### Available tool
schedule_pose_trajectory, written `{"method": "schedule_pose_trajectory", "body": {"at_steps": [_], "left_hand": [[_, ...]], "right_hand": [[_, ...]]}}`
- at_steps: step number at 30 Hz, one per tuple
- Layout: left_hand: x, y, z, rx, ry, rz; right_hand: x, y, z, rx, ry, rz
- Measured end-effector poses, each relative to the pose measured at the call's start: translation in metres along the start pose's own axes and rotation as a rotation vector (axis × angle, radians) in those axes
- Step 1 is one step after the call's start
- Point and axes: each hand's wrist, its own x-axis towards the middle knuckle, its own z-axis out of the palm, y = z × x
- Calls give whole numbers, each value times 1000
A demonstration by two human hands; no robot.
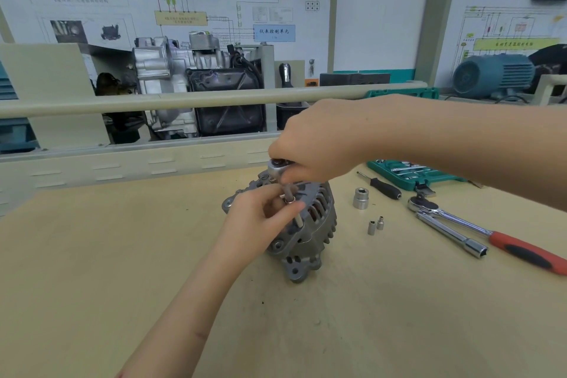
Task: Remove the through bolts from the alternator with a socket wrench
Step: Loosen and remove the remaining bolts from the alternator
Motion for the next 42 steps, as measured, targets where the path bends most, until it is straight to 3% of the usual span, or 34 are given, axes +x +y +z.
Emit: {"method": "schedule_pose_trajectory", "body": {"at_steps": [5, 10, 18, 27, 31, 36, 42], "left_hand": [[0, -2, 1, 21, 8, -21], [0, -2, 6, 71, 73, 9], [-1, 0, 1, -19, -9, -24], [1, -4, 3, 71, 70, -3], [1, -3, -1, 25, -18, -43], [0, -4, -3, 36, -56, -16], [0, -6, 3, 96, 23, 15]], "right_hand": [[1, 3, -3, 22, -64, -24], [2, 0, 1, -23, -26, -6], [6, 2, 0, 49, -58, -22], [14, 2, 0, 46, -56, -78], [11, -3, 2, -3, 28, -27], [5, -1, -7, 127, -64, -1], [6, -7, -7, -25, -34, 16]]}}
